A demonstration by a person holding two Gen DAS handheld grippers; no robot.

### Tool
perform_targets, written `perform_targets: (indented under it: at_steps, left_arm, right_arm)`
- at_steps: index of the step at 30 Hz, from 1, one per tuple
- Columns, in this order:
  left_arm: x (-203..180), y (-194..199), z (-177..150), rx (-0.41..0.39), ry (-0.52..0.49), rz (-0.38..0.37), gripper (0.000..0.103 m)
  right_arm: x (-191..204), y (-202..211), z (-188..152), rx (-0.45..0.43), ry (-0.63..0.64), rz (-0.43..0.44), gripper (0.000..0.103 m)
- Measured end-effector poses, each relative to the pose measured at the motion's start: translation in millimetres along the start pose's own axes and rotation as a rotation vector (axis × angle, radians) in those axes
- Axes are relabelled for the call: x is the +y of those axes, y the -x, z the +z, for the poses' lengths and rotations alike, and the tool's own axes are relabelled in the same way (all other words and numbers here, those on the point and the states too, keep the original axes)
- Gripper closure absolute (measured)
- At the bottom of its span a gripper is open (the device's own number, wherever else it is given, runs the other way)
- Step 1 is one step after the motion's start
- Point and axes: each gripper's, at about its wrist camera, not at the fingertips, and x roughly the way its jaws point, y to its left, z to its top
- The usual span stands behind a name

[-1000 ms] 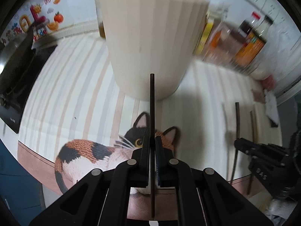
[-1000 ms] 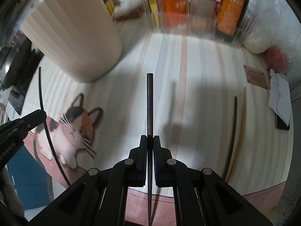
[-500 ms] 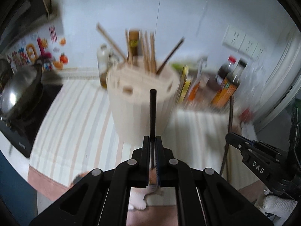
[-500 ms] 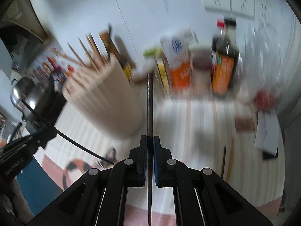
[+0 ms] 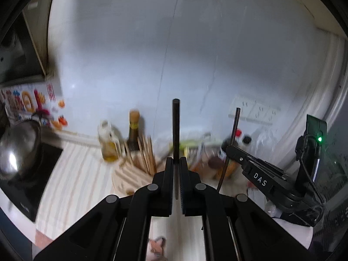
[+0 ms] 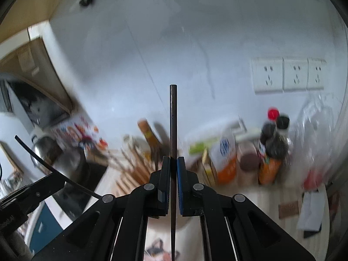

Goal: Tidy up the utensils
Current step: 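Lower both dark chopsticks into the beige holder and open both tools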

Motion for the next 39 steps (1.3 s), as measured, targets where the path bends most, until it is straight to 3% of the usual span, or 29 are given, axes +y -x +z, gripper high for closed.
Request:
perform_targets:
  at_steps: [7,15,22,29,34,35,36,37,38,39]
  left_arm:
    - [26.2,-35.7,46.4,-0.008,0.0,0.055,0.101]
    - [52.3,-85.0,49.1,0.084,0.064,0.032,0.101]
    - [57.3,-109.7,30.9,0.163,0.091,0.004,0.101]
    - [58.3,-115.8,20.1,0.21,0.112,-0.031,0.1]
    - [59.1,-106.4,20.9,0.236,0.131,-0.016,0.097]
    - [59.2,-102.8,21.6,0.236,0.134,-0.015,0.095]
    - [59.0,-97.3,22.5,0.227,0.133,-0.011,0.092]
    - [59.0,-92.9,23.6,0.219,0.131,0.007,0.08]
    - [58.7,-87.4,24.5,0.209,0.125,0.033,0.051]
    - [59.4,-82.4,25.3,0.199,0.124,0.054,0.033]
  right_arm:
    - [17.2,-25.7,51.2,-0.12,-0.036,0.034,0.097]
    - [39.8,-79.2,67.0,-0.187,0.012,0.03,0.097]
    - [34.5,-116.4,44.7,-0.139,0.03,0.031,0.097]
    - [33.4,-115.7,26.1,-0.117,0.08,0.05,0.097]
    - [28.4,-105.9,21.7,-0.044,0.079,0.113,0.093]
    - [27.1,-103.0,21.4,-0.036,0.075,0.126,0.088]
    - [25.5,-98.8,20.6,-0.029,0.07,0.139,0.075]
    - [23.6,-92.7,19.7,-0.035,0.068,0.147,0.063]
    - [21.6,-86.1,19.4,-0.04,0.064,0.151,0.059]
    - [19.7,-79.3,19.2,-0.042,0.059,0.153,0.053]
